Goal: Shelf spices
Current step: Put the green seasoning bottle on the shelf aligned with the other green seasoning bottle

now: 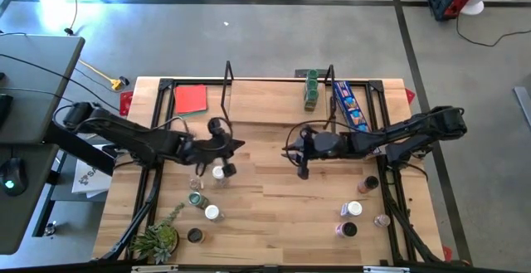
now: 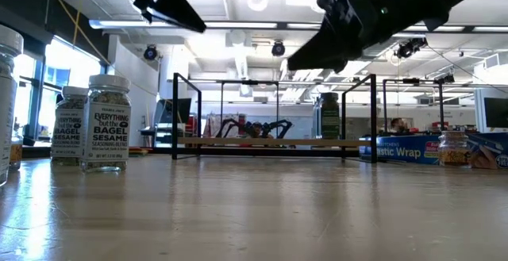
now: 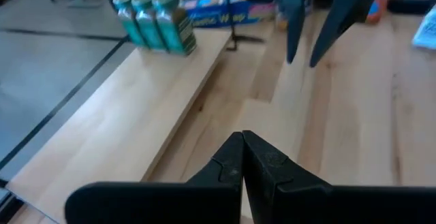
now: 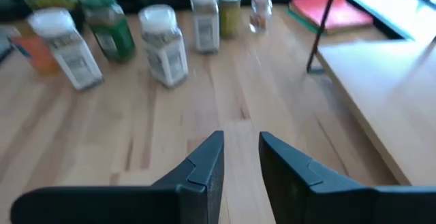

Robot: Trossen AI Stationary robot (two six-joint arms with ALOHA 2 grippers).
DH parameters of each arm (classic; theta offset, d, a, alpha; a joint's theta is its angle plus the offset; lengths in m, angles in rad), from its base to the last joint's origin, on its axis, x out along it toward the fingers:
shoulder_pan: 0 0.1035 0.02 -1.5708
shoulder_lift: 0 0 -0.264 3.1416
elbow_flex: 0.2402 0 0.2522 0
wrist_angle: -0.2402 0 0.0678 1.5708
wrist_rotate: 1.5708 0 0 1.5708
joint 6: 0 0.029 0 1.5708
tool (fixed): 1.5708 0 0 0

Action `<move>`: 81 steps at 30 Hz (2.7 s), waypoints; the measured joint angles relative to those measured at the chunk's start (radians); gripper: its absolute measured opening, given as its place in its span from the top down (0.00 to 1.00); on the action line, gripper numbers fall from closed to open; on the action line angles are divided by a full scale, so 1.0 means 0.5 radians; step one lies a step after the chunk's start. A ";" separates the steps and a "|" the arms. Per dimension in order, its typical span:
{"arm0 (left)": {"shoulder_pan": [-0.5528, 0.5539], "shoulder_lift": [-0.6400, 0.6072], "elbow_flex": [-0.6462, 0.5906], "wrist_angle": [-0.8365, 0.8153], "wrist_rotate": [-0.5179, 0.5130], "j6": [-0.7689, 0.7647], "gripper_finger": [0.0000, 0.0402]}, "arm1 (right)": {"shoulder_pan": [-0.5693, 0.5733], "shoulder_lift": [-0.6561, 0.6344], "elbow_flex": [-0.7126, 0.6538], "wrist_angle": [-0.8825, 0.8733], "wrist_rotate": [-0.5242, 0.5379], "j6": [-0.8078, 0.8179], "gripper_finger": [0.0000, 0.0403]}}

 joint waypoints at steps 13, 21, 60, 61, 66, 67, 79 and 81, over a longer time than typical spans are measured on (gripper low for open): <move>-0.019 -0.055 -0.001 -0.002 0.033 -0.037 1.00 | -0.002 0.000 0.001 0.051 0.002 0.006 0.78; -0.019 -0.053 -0.001 -0.002 0.031 -0.037 1.00 | 0.057 0.000 0.001 0.050 0.007 0.314 0.78; -0.095 -0.084 0.131 0.046 0.597 0.344 1.00 | 0.575 0.007 0.002 0.056 0.592 0.666 0.78; -0.130 -0.084 0.194 -0.078 0.633 0.385 1.00 | 0.575 0.007 0.002 0.056 0.592 0.665 0.78; -0.325 -0.042 0.543 -1.057 0.602 0.032 0.95 | 0.575 0.007 0.002 0.053 0.597 0.650 0.78; -0.372 -0.028 0.601 -1.267 0.604 -0.088 0.93 | 0.575 0.007 0.002 0.054 0.598 0.649 0.78; -0.827 0.085 0.729 -1.821 1.448 -0.457 0.59 | 0.571 0.008 0.002 0.056 0.685 0.606 0.78; -0.859 0.111 0.729 -1.818 1.433 -0.416 0.58 | 0.571 0.008 0.002 0.056 0.685 0.620 0.78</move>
